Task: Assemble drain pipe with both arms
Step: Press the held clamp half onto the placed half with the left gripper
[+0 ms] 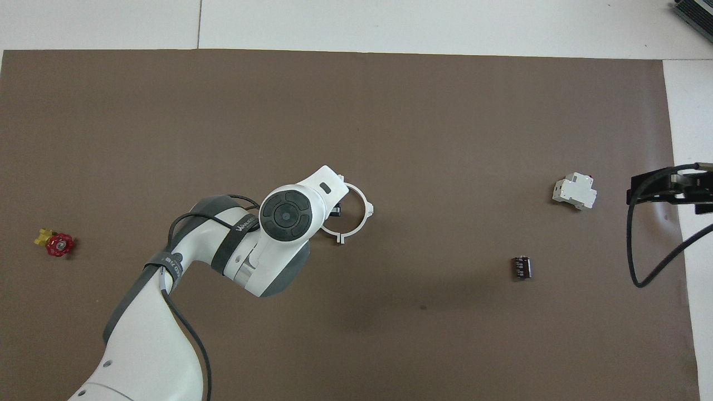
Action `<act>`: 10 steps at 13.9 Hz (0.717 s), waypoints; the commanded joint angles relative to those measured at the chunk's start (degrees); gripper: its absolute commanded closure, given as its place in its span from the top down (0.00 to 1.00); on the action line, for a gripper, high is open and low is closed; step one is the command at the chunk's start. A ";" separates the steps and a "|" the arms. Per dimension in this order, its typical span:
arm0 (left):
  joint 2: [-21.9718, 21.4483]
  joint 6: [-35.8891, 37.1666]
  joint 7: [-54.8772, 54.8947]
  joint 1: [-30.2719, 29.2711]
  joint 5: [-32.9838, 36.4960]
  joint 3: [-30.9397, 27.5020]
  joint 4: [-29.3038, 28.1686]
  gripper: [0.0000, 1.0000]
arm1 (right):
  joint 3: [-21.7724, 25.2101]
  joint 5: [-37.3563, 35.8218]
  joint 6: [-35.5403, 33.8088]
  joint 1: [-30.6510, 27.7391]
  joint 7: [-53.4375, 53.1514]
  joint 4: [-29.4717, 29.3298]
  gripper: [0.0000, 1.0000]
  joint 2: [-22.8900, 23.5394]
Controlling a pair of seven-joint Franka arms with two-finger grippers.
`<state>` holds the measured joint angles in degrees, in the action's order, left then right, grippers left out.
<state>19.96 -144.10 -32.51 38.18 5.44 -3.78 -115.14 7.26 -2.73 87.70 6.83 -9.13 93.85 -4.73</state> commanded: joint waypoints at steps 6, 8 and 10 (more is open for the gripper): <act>-1.68 -1.10 -1.77 0.93 1.41 -0.71 -1.84 0.00 | 0.30 0.18 -0.51 0.03 1.39 0.20 1.00 -0.63; -1.59 -1.10 -2.38 0.84 1.41 -0.71 -1.75 0.00 | 0.30 0.18 -0.51 0.03 1.39 0.28 1.00 -0.72; -1.59 -1.10 -2.38 0.84 1.41 -0.71 -1.58 0.24 | 0.30 0.18 -0.51 0.03 1.39 0.28 1.00 -0.63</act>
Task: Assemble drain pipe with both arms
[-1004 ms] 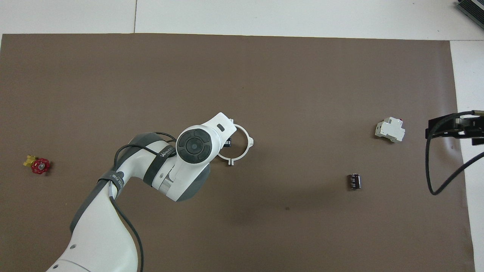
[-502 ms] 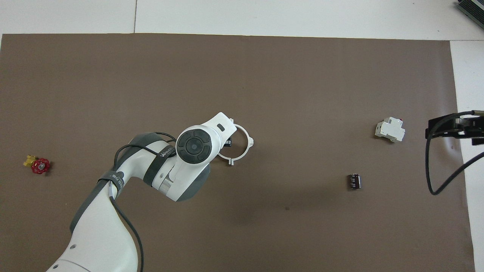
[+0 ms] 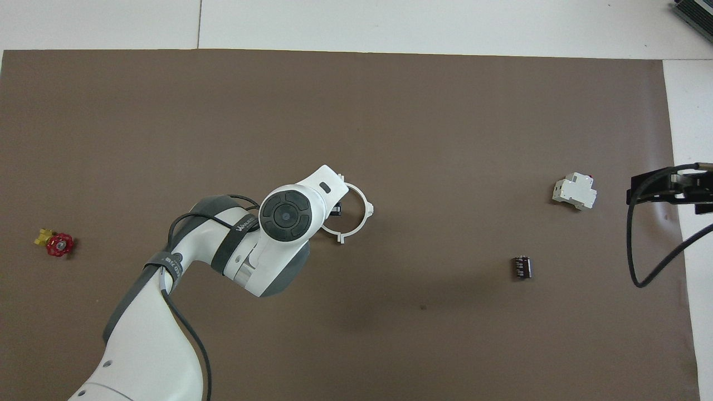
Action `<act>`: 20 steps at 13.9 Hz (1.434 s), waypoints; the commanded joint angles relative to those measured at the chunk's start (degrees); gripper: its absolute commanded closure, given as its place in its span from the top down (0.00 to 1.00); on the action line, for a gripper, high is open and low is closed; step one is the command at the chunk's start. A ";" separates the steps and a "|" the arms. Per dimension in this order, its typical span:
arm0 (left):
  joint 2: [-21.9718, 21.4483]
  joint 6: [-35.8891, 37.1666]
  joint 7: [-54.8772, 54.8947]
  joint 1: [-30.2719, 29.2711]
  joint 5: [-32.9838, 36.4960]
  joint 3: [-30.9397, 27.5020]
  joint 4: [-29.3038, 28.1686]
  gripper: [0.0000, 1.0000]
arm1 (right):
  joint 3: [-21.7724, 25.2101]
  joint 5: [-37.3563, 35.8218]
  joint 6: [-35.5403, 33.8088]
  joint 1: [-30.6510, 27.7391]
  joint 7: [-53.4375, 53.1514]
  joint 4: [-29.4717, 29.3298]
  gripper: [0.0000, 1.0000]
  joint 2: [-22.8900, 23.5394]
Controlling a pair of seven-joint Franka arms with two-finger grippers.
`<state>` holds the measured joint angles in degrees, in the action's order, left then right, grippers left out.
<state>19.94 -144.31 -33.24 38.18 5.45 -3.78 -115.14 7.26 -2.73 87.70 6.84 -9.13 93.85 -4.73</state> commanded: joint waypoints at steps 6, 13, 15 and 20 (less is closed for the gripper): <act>-1.75 -0.19 -1.22 0.40 1.41 -0.71 -0.53 0.99 | 0.30 0.18 -0.51 0.02 1.39 0.20 1.00 -0.63; -8.77 11.58 0.80 -3.54 1.41 -1.06 -0.08 1.00 | 0.30 0.18 -0.51 0.02 1.39 0.20 1.00 -0.63; -10.97 14.57 4.64 -8.45 1.41 -0.88 -0.08 1.00 | 0.30 0.18 -0.51 0.02 1.39 0.28 1.00 -0.63; -16.60 21.69 20.04 -17.69 0.62 -0.88 -0.08 1.00 | 0.30 0.18 -0.51 0.02 1.39 0.28 1.00 -0.72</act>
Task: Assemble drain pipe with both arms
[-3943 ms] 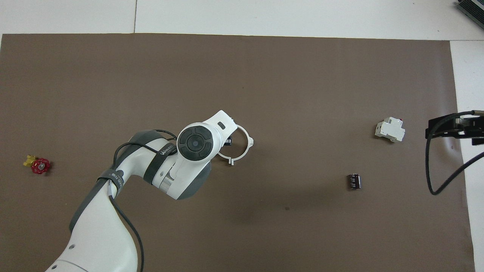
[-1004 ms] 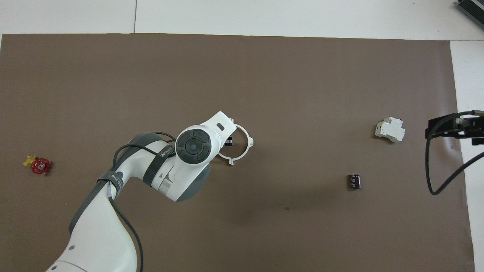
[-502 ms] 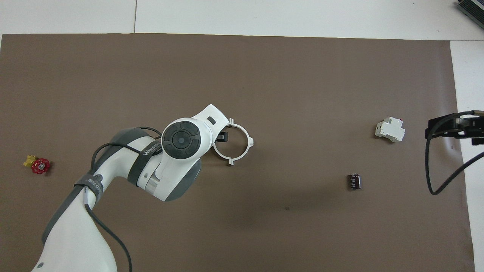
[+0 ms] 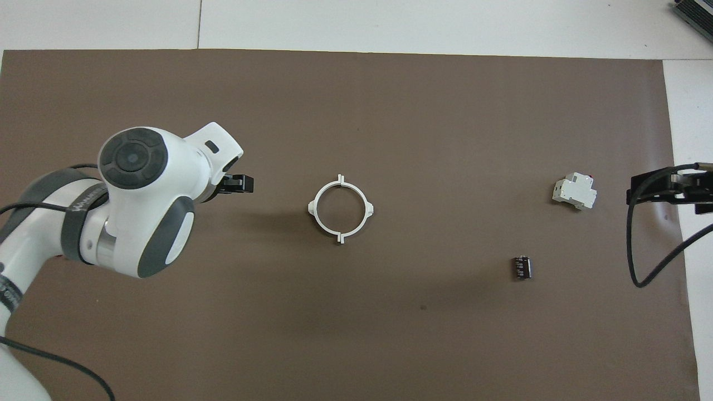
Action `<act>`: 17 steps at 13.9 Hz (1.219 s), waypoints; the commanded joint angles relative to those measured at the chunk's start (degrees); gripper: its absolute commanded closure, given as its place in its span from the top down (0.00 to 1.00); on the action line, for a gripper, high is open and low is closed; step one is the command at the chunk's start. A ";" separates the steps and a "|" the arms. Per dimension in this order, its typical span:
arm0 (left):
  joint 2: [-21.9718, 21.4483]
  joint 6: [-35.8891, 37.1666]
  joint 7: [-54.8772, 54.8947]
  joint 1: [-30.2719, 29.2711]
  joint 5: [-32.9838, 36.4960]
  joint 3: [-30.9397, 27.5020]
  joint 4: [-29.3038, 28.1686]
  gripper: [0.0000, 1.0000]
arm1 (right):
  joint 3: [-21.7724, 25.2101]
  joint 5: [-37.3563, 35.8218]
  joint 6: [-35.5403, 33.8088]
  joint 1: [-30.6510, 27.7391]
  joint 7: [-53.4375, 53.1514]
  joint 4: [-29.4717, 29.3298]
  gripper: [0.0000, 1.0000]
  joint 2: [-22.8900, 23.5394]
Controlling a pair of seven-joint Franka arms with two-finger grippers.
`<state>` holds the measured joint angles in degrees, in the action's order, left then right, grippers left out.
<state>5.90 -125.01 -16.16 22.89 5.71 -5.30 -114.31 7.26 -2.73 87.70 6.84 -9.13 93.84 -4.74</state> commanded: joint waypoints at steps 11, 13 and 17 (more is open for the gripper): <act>-9.43 22.33 24.06 -20.24 -5.44 0.20 9.61 1.00 | 0.30 0.18 -0.51 0.01 1.39 0.29 1.00 -0.63; -8.28 25.32 26.79 -21.91 -6.67 0.20 13.75 1.00 | 0.30 0.18 -0.51 0.01 1.39 0.29 1.00 -0.63; -5.56 32.18 26.89 -22.09 -6.94 0.20 23.41 1.00 | 0.30 0.18 -0.51 0.01 1.39 0.29 1.00 -0.62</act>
<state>-2.71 -97.56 9.53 1.65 -0.13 -5.51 -97.67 7.26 -2.73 87.70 6.84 -9.13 93.84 -4.74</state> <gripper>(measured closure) 0.000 0.000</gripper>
